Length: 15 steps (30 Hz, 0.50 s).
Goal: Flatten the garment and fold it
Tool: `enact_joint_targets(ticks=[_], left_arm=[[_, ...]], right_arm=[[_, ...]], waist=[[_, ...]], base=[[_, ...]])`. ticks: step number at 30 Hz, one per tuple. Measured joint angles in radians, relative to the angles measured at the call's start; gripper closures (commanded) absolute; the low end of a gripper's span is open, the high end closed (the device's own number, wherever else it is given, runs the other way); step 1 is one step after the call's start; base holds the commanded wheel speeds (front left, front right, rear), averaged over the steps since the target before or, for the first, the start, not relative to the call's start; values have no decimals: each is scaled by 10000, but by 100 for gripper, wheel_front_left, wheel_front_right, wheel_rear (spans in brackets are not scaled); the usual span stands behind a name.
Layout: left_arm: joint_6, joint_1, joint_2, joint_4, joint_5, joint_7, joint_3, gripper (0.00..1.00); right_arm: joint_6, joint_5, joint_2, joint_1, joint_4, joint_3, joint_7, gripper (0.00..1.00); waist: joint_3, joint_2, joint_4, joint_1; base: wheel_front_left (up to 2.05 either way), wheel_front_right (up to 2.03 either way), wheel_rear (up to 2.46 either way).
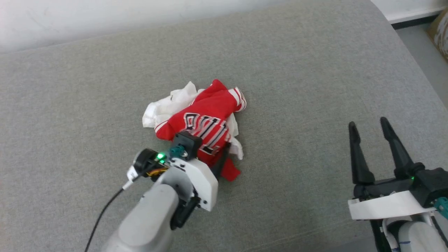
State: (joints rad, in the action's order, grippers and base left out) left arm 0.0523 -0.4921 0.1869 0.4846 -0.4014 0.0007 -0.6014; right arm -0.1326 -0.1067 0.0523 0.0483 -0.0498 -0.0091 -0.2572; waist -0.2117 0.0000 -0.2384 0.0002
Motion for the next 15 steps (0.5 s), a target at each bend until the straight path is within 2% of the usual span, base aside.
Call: enact_joint_targets(ticks=[6, 11, 15], left_arm=[[90, 3, -130, 88, -35, -1076, 61, 0], [61, 88, 56, -711, -146, -1400, 314, 0], [-322, 508, 491, -1755, -240, -1528, 717, 0]], right_arm=[[0, 267, 2, -154, 240, -188, 0, 0], [0, 550, 2, -406, 380, -378, 0, 0], [0, 589, 0, -580, 445, -535, 0, 0]], waist=[[281, 0, 111, -1], [715, 0, 484, -1], [1162, 0, 966, -2]], base=[[0, 0, 0], [0, 0, 0], [0, 0, 0]])
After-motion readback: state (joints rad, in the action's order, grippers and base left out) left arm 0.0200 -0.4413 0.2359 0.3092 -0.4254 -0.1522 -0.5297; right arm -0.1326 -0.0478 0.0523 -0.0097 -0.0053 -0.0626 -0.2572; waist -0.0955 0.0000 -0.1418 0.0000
